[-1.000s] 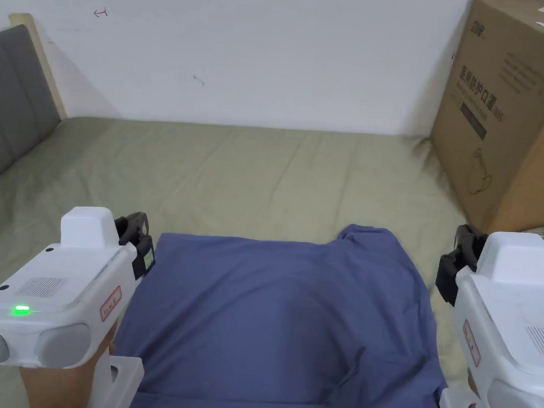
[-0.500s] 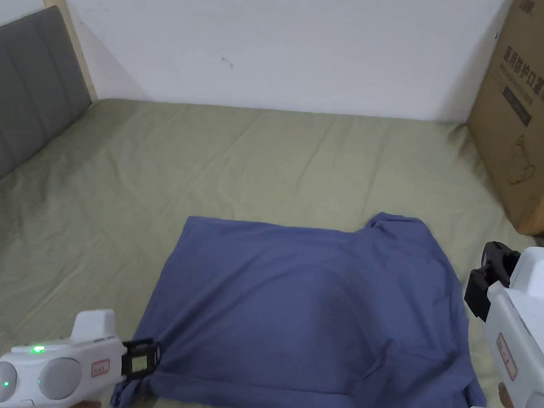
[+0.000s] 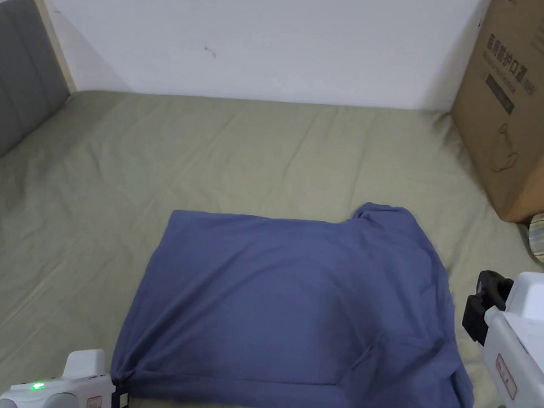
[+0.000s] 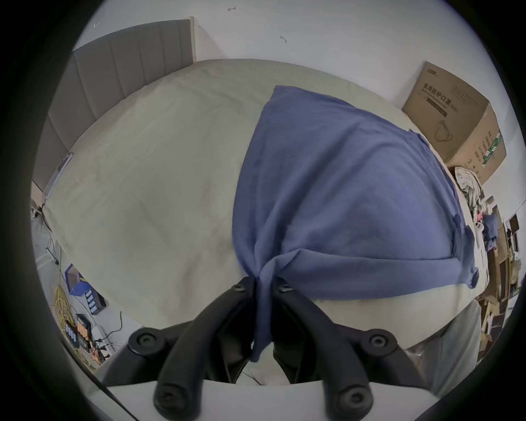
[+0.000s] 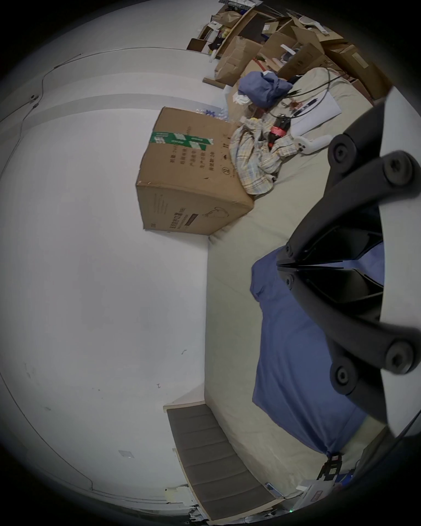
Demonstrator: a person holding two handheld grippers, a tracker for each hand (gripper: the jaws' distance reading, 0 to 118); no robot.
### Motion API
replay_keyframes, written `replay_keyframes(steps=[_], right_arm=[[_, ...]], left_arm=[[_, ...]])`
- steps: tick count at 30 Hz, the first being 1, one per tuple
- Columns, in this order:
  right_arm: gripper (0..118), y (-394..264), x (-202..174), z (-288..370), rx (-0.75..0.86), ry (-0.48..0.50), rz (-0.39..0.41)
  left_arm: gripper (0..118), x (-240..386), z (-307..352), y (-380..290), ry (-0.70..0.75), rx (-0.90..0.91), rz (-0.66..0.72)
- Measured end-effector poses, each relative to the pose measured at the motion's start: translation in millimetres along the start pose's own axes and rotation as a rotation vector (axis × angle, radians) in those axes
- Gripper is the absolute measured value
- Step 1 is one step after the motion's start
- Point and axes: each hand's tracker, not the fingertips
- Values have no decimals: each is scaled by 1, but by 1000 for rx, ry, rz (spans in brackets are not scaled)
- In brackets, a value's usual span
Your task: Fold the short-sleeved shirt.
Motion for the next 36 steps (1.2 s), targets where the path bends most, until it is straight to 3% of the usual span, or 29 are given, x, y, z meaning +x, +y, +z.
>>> replay_keyframes(steps=[2, 3, 6, 7, 8, 15, 18, 20, 21, 22, 36], right_arm=[[6, -13, 8, -4, -72, -5, -29], [16, -23, 12, -9, -127, -3, -36], [67, -59, 24, -27, -314, 17, -65], [77, -74, 27, -34, -396, 26, -76], [78, -90, 30, -40, -443, 36, -96], [77, -157, 36, -60, -634, 19, -87], [70, -169, 40, -65, -673, 20, -105], [50, -173, 38, -66, -677, 21, -110], [34, -173, 38, -68, -682, 27, -108], [5, -173, 38, -67, -680, 29, -106], [3, -96, 50, -50, -417, 69, -130]], left_arm=[[6, 1, 7, -1, -1, 47, -31], [6, 1, 11, -1, -2, 50, -33], [6, 1, 21, 1, -8, 68, -44], [6, 1, 24, 3, -9, 68, -50], [6, 2, 27, 5, -9, 71, -56], [6, 1, 30, 8, -25, 91, -49], [6, -4, 21, 14, -34, 89, -38], [6, -4, 18, 15, -33, 87, -37], [6, -5, 17, 15, -31, 85, -37], [6, -5, 20, 14, -29, 84, -37], [6, -4, 32, 50, -60, 119, 17]])
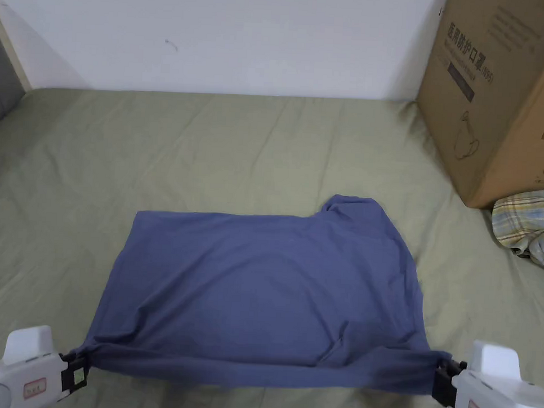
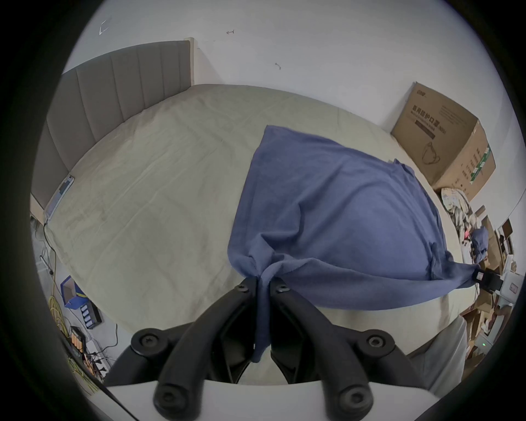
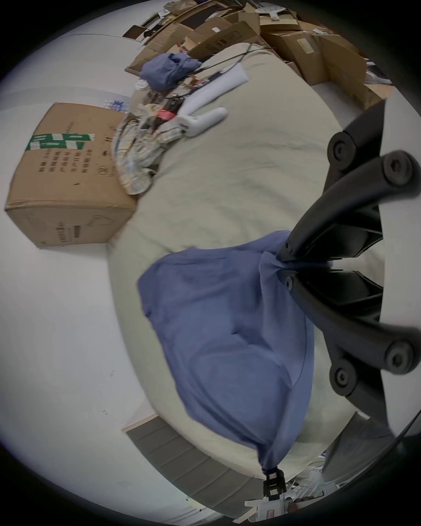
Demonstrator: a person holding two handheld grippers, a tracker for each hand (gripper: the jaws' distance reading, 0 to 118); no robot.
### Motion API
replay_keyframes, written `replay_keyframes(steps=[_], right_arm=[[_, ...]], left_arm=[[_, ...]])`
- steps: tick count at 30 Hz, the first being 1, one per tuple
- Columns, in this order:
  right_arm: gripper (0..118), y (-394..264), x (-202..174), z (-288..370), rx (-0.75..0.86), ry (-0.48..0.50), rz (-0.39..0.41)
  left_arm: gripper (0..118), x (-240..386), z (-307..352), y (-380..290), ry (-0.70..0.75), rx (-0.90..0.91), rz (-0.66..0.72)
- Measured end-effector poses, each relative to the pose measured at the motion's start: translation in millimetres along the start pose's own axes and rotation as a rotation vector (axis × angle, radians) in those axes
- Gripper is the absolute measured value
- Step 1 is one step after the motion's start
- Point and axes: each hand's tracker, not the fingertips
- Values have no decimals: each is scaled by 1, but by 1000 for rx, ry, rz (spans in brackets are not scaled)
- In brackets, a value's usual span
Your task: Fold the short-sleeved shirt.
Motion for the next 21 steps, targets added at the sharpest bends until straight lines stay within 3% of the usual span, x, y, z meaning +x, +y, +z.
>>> replay_keyframes(steps=[9, 21], right_arm=[[3, 70, -5, -43, 57, -5, 34], [3, 97, -4, -157, -94, -85, 84]], left_arm=[[6, 19, -33, 72, 6, 26, -50], [6, 37, -151, 125, 82, -152, -193]])
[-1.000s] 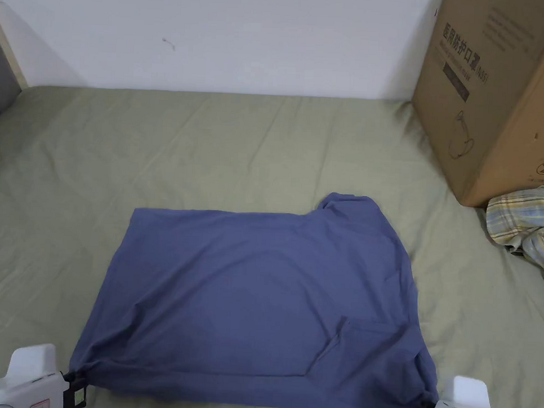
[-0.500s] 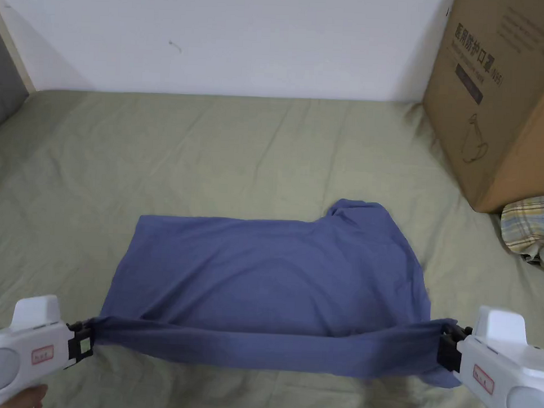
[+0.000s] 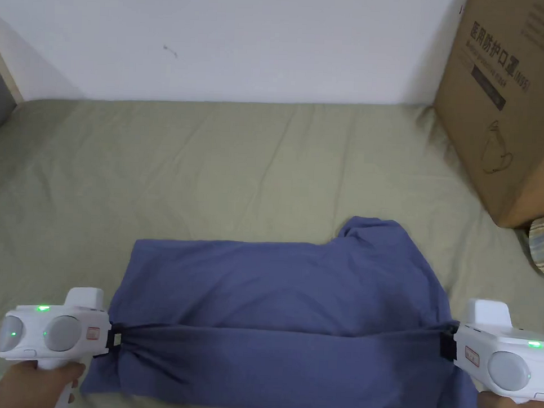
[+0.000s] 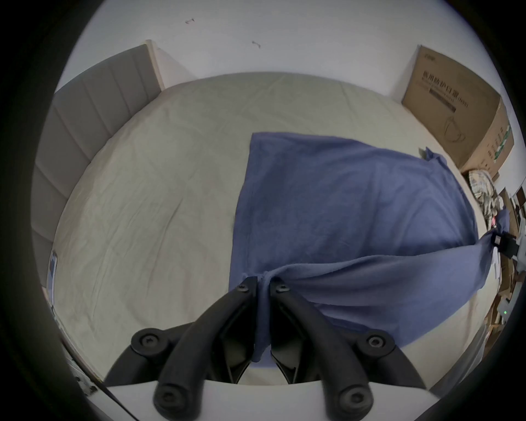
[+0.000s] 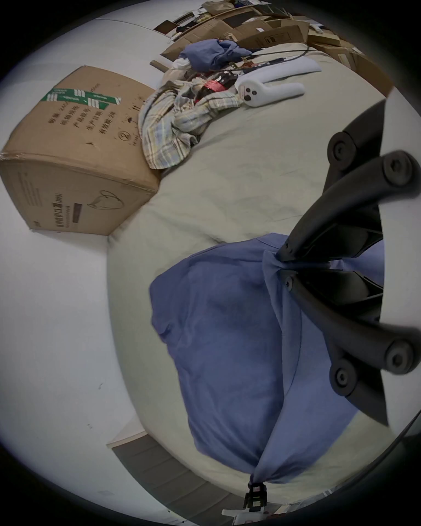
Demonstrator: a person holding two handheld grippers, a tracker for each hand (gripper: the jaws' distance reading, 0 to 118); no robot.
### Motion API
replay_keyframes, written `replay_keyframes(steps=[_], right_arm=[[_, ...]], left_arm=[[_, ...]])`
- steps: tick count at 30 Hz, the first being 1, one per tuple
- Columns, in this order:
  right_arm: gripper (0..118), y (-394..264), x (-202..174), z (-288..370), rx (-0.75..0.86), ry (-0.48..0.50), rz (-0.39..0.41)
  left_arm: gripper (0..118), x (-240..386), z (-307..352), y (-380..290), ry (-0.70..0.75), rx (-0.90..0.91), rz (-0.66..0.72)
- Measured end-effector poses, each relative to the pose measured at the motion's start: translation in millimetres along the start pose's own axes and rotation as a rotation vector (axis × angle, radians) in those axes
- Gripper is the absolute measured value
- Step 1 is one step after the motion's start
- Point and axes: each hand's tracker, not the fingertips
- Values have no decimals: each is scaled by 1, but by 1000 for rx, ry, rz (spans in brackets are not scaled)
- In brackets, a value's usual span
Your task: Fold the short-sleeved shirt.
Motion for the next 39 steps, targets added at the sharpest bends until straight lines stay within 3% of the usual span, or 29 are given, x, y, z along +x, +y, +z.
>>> replay_keyframes(steps=[9, 11, 12, 13, 14, 15, 16, 17, 18, 21, 25, 31, 33, 35, 36, 37, 38, 39], right_arm=[[3, -23, 1, -62, -144, -37, -25], [6, -21, -5, -49, -121, -46, -39], [10, -19, -5, -43, -114, -41, -55], [13, -16, -5, -34, -91, -31, -71], [13, -12, -5, -24, -54, -13, -78], [32, -6, -14, 1, -20, 12, -75], [65, -1, -16, 15, 13, 25, -64], [85, 3, -17, 29, 40, 62, -48], [93, 8, -19, 48, 88, 99, -35], [93, 23, -22, 103, 226, 112, 6], [93, 30, -40, 194, 458, 118, 67], [92, 22, -52, 263, 672, 90, 96], [89, 17, -57, 277, 700, 73, 99], [76, 11, -60, 281, 735, 55, 112], [66, 8, -62, 285, 751, 47, 113], [45, 6, -63, 288, 759, 47, 114], [28, 3, -64, 290, 774, 45, 115], [9, 1, -67, 289, 792, 37, 117]], left_arm=[[8, 16, -21, 0, 34, -82, -21], [32, 15, -14, 1, 28, -78, -7], [49, 13, -8, 2, 20, -68, 23], [56, 14, 9, 2, 17, -61, 58], [56, 13, 19, 2, 14, -31, 97], [74, 13, 32, 2, -7, 8, 134], [89, 13, 48, 3, -33, 58, 167], [93, 7, 54, 6, -65, 119, 194], [93, 8, 73, 6, -97, 184, 215], [93, 8, 122, 6, -147, 357, 239], [93, 25, 194, -6, -122, 603, 150], [92, 51, 262, -36, -21, 851, 128], [86, 57, 271, -45, -3, 888, 129], [63, 59, 277, -54, -24, 908, 124], [43, 60, 280, -60, -45, 914, 129], [16, 57, 275, -60, -62, 920, 121], [5, 57, 274, -63, -74, 925, 113], [2, 58, 273, -67, -75, 927, 100]])
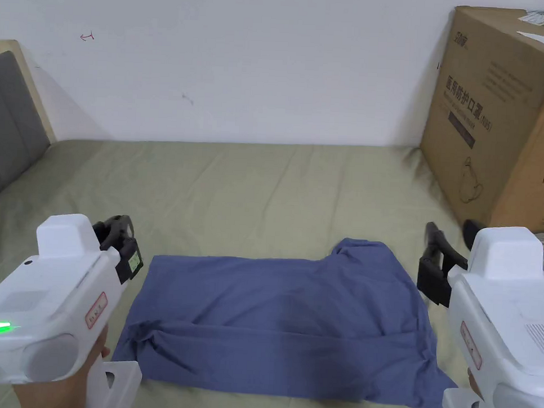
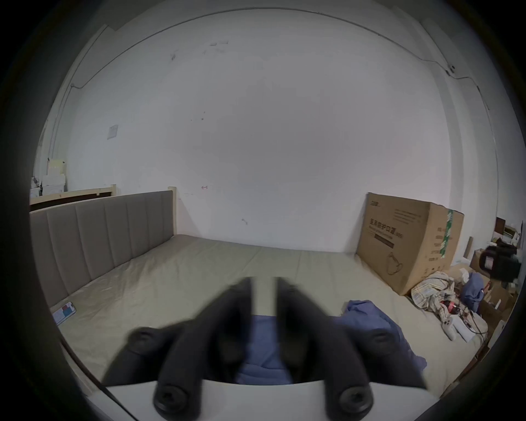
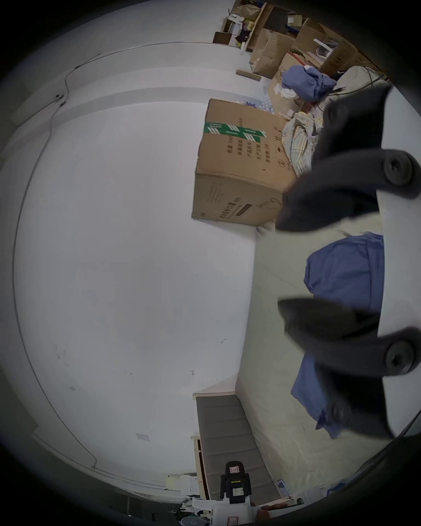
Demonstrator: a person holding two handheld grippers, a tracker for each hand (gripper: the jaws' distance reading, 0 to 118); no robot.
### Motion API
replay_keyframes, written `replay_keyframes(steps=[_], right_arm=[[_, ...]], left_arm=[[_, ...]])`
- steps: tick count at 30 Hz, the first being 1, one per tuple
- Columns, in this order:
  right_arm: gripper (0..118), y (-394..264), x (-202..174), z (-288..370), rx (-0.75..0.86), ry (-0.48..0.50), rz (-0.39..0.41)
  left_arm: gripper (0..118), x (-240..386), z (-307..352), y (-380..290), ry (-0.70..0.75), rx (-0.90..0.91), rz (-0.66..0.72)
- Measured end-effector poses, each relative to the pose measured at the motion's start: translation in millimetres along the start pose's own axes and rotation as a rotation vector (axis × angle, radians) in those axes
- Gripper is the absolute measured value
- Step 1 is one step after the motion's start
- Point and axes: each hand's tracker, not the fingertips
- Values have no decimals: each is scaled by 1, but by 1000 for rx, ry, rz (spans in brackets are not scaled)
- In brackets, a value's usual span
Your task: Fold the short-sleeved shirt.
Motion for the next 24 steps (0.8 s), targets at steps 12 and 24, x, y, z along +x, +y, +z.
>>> replay_keyframes(steps=[12, 24], right_arm=[[1, -8, -16, -7, -16, 8, -13], [1, -24, -22, -42, -91, 16, -6]], left_arm=[[0, 0, -4, -16, -41, -48, -103], [7, -48, -89, -77, 11, -479, 1]])
